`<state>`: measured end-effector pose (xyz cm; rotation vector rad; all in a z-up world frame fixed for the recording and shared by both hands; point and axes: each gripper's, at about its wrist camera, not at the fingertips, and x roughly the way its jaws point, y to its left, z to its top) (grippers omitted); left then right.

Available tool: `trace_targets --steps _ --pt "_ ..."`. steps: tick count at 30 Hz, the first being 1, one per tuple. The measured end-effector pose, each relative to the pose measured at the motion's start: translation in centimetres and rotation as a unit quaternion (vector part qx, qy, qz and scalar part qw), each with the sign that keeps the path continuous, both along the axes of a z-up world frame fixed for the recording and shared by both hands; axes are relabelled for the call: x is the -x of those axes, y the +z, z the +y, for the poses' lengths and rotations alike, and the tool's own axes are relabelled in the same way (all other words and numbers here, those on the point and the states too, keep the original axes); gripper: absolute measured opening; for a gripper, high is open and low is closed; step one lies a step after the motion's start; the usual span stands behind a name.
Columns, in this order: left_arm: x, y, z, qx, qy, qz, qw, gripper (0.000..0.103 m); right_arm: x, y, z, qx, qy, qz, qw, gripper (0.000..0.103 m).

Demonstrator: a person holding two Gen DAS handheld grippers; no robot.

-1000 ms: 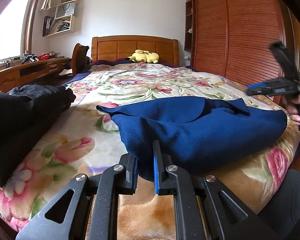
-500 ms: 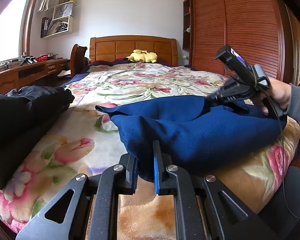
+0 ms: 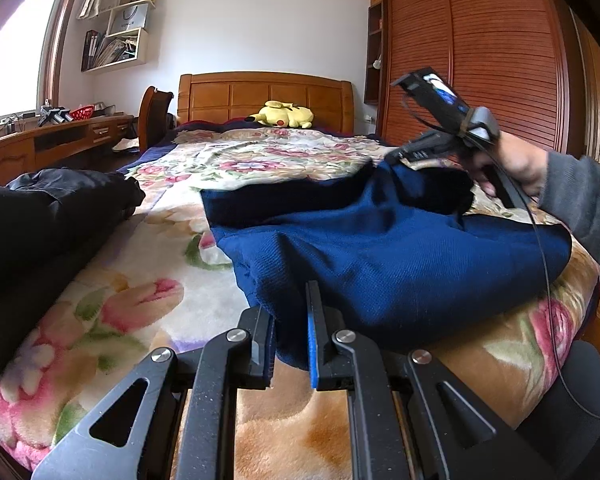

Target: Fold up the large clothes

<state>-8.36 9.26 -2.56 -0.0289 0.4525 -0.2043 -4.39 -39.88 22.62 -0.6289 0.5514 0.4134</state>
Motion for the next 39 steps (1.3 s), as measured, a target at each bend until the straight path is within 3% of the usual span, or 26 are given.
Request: trace_targets --steps 4,9,10,11,13,14,21,27,30,35,36,38,39 --pt "0.1 0.0 -0.1 -0.005 0.000 0.000 1.0000 0.012 -2.9 -0.6 1.2 0.006 -0.041 -0.031 0.999 0.001" --pt "0.1 0.0 -0.1 -0.009 0.000 0.001 1.0000 0.012 -4.8 -1.8 2.5 -0.001 -0.084 -0.038 0.996 0.002" --pt "0.2 0.0 -0.1 -0.010 0.000 0.001 1.0000 0.012 -5.3 -1.9 2.2 -0.006 -0.086 -0.018 0.996 0.012" --pt "0.1 0.0 -0.1 -0.011 -0.001 0.001 0.9999 0.012 -5.7 -2.2 2.0 -0.007 -0.088 0.005 0.996 0.034" --pt "0.2 0.0 0.0 -0.010 -0.001 0.001 1.0000 0.012 -5.5 -2.3 1.1 -0.007 -0.094 0.004 0.996 0.053" --pt "0.1 0.0 0.1 -0.008 -0.002 0.001 1.0000 0.012 -5.2 -2.3 0.3 -0.006 -0.092 0.000 0.996 0.053" --pt "0.0 0.0 0.2 -0.003 -0.001 -0.001 1.0000 0.012 -5.6 -3.7 -8.7 -0.016 -0.162 0.047 0.986 0.054" --pt "0.0 -0.2 0.1 -0.004 0.004 -0.003 1.0000 0.012 -6.9 -7.0 -17.6 -0.077 -0.243 0.123 0.959 0.054" --pt "0.0 -0.2 0.0 -0.007 0.006 -0.004 0.9999 0.012 -7.7 -9.1 -20.7 -0.144 -0.244 0.181 0.942 0.054" --pt "0.1 -0.3 -0.3 -0.018 0.010 -0.003 0.9998 0.012 -7.7 -11.1 -21.8 -0.180 -0.240 0.189 0.935 0.053" --pt "0.1 -0.2 -0.4 -0.019 0.010 -0.003 0.9998 0.012 -7.6 -11.0 -22.3 -0.185 -0.235 0.189 0.935 0.048" --pt "0.1 -0.2 -0.4 -0.022 0.011 -0.003 0.9997 0.012 -7.3 -11.2 -22.1 -0.189 -0.209 0.192 0.940 0.021" --pt "0.1 -0.2 -0.4 -0.022 0.011 -0.003 0.9997 0.012 -6.7 -10.6 -21.9 -0.183 -0.196 0.189 0.945 0.014"
